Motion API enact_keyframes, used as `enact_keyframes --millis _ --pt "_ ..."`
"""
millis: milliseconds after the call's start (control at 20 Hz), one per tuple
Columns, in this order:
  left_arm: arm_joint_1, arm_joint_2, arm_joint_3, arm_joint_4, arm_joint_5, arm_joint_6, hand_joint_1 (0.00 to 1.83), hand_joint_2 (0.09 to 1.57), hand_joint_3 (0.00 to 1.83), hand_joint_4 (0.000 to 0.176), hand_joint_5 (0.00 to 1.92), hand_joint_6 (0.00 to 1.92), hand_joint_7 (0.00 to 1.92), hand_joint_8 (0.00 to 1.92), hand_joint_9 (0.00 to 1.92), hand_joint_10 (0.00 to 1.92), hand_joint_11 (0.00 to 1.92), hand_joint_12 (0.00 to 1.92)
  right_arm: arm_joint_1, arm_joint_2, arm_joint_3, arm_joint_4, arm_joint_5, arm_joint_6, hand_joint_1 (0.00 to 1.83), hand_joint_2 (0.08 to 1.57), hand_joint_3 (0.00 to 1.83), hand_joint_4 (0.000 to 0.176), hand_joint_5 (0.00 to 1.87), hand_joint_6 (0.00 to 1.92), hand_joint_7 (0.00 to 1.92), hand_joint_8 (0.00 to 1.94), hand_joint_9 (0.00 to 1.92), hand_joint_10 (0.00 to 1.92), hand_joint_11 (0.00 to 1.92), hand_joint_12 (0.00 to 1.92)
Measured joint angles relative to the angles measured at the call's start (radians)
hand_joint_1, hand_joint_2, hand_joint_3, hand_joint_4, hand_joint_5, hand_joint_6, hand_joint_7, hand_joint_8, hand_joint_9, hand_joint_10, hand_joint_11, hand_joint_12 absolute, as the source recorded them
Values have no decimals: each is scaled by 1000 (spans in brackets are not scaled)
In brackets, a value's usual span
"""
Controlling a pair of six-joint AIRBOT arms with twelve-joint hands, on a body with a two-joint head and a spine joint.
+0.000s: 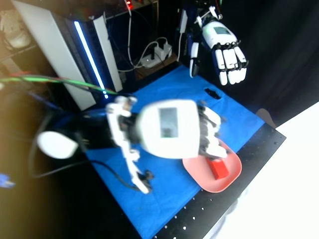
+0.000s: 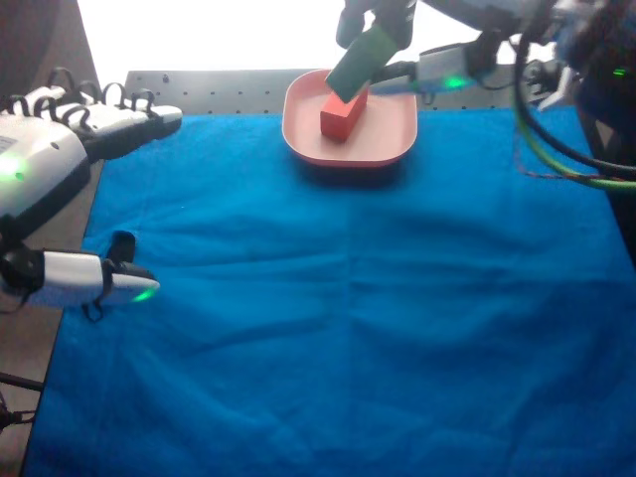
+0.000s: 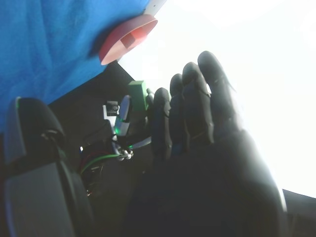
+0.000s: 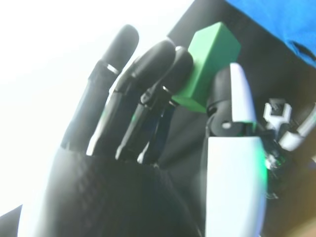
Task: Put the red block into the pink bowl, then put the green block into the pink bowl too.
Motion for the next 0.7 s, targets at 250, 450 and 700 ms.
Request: enact_keyframes --millis 250,450,700 --pt "0 0 6 -3 0 0 976 848 3 3 299 4 268 3 258 2 0 718 7 -50 72 22 -109 0 1174 991 0 0 735 19 975 148 1002 172 512 1101" --pt "0 -1 6 2 -1 0 1004 845 0 5 292 0 259 1 245 1 0 695 7 -77 90 29 -169 -1 1124 975 1 0 656 1 968 8 1008 78 517 1152" --pt "0 -1 6 -1 -1 0 1005 842 0 3 292 1 260 1 251 4 0 677 6 -87 74 8 -172 0 1100 989 0 0 668 1 984 5 1071 26 712 984"
